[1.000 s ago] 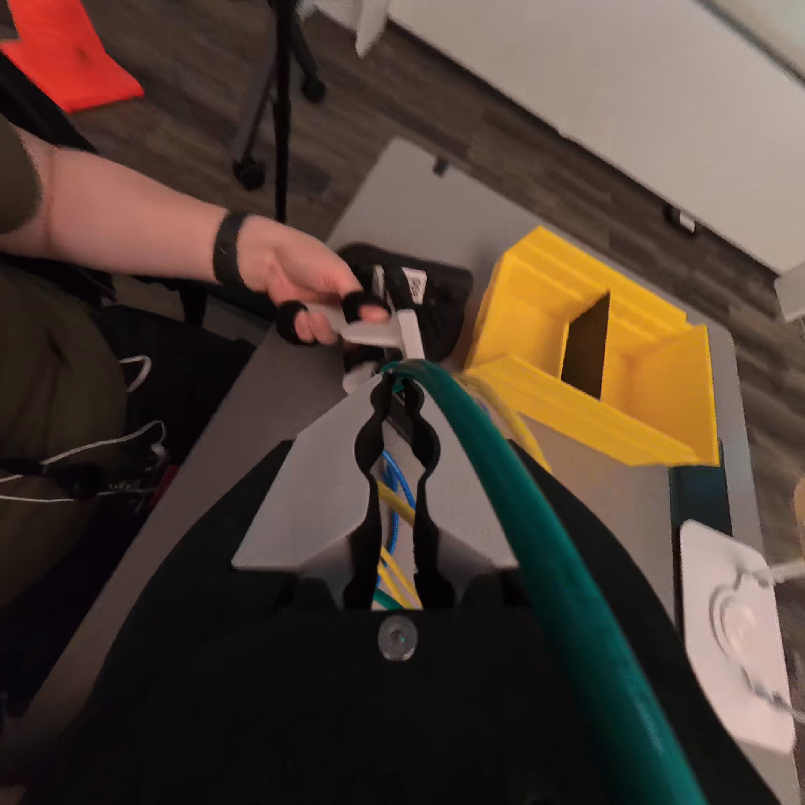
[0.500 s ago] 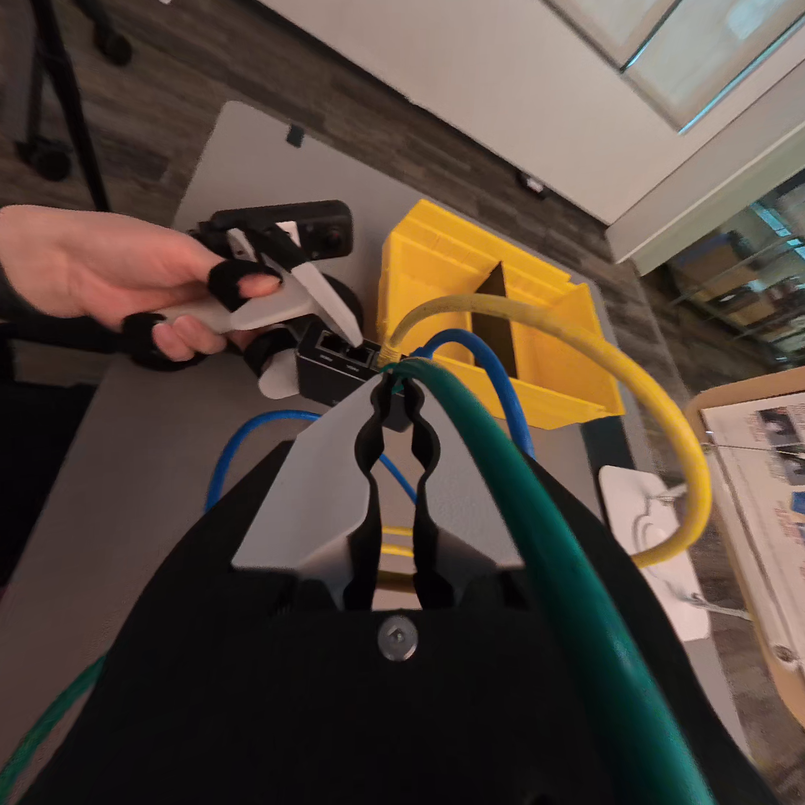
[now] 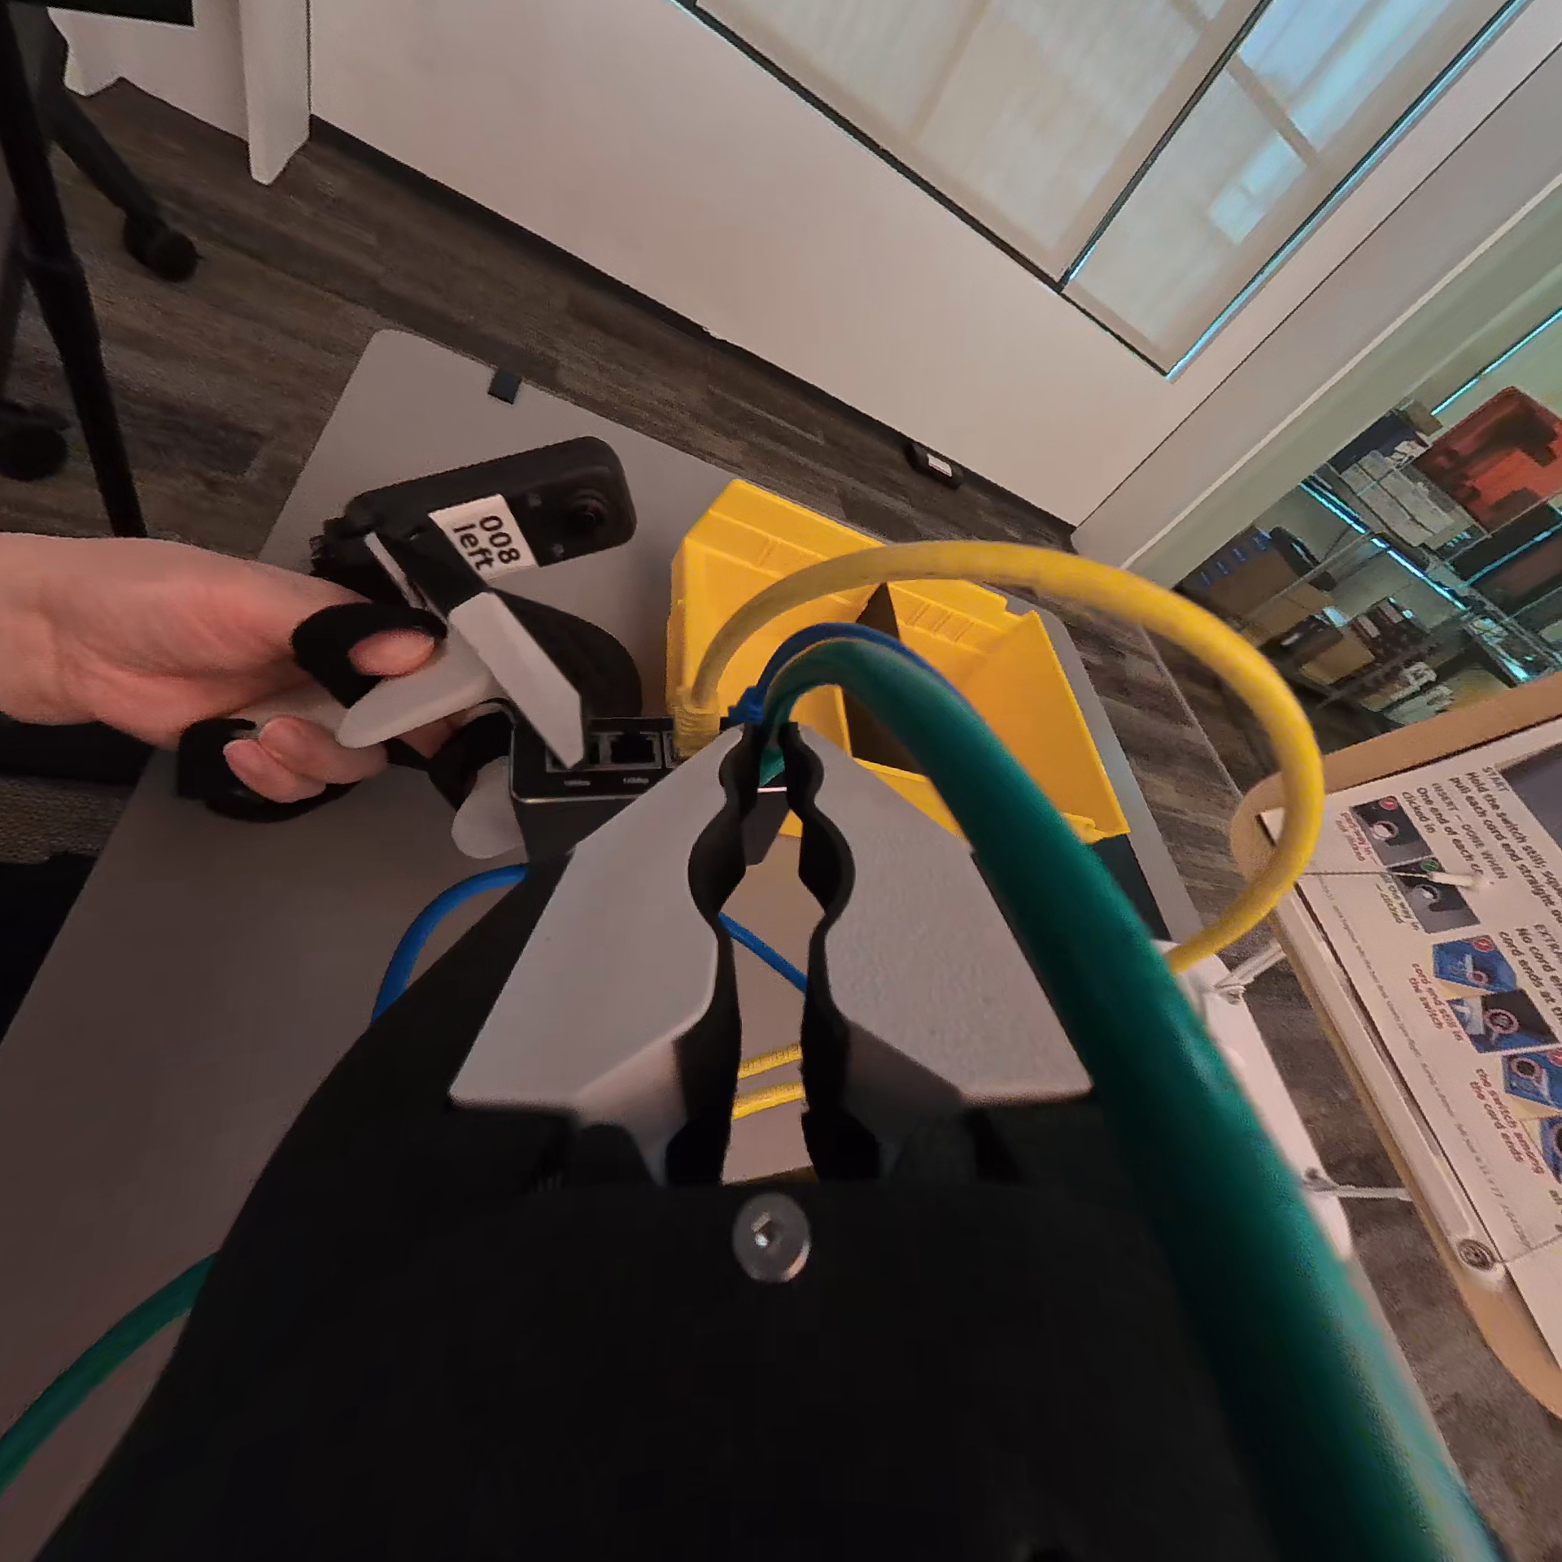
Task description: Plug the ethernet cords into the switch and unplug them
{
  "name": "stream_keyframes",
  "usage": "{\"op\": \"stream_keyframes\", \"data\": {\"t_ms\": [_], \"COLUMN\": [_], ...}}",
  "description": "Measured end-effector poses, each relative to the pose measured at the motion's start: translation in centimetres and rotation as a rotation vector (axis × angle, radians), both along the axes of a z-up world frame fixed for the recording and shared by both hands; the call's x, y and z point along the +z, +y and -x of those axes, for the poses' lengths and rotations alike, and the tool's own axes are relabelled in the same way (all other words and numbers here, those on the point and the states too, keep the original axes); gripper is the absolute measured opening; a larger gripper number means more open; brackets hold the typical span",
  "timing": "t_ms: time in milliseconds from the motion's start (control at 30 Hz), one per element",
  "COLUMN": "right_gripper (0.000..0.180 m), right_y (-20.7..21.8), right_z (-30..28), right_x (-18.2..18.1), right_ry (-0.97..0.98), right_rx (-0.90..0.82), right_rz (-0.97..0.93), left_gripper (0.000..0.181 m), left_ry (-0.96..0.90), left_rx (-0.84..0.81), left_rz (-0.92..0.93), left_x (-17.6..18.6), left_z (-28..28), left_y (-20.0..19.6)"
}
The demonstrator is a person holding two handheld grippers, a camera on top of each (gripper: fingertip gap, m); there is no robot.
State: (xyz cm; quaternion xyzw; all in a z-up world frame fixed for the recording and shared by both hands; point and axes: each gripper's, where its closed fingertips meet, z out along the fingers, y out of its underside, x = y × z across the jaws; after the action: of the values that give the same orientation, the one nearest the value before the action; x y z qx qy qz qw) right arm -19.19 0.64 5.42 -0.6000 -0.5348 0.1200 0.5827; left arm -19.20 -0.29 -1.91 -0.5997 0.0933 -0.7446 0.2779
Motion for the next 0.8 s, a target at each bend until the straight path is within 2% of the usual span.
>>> {"op": "stream_keyframes", "data": {"t_ms": [133,267,467,700,800], "right_gripper": [0.004,0.004,0.004,0.004,0.003], "right_y": [0.4,0.6,0.6,-0.3,-0.6], "right_z": [-0.8,-1.3,-1.9,-1.9,-2.1], "right_x": [-0.2,-0.3,-0.3,0.2,0.7], "right_ry": [-0.013,-0.014,-0.02,-0.043,-0.034], "right_rx": [-0.027,-0.039,-0.039,-0.028,-0.039], "right_rz": [-0.01,-0.006,-0.012,-0.021,-0.022], "left_gripper": [0.082,0.081,0.08,0.08,0.08], "left_ry": [0.102,0.141,0.023,-0.303,-0.321], "left_rx": [-0.033,0.019,-0.013,-0.135,-0.125], "left_rz": [-0.056,-0.061,-0.037,0.14,0.138], "left_x": [-0.7,-1.3,-1.1,-0.1,-0.1], "left_z": [-1.7,-2.1,-2.0,-2.4,-2.7], "left_y": [-0.8,0.3,0.5,-0.8,-1.0]}}
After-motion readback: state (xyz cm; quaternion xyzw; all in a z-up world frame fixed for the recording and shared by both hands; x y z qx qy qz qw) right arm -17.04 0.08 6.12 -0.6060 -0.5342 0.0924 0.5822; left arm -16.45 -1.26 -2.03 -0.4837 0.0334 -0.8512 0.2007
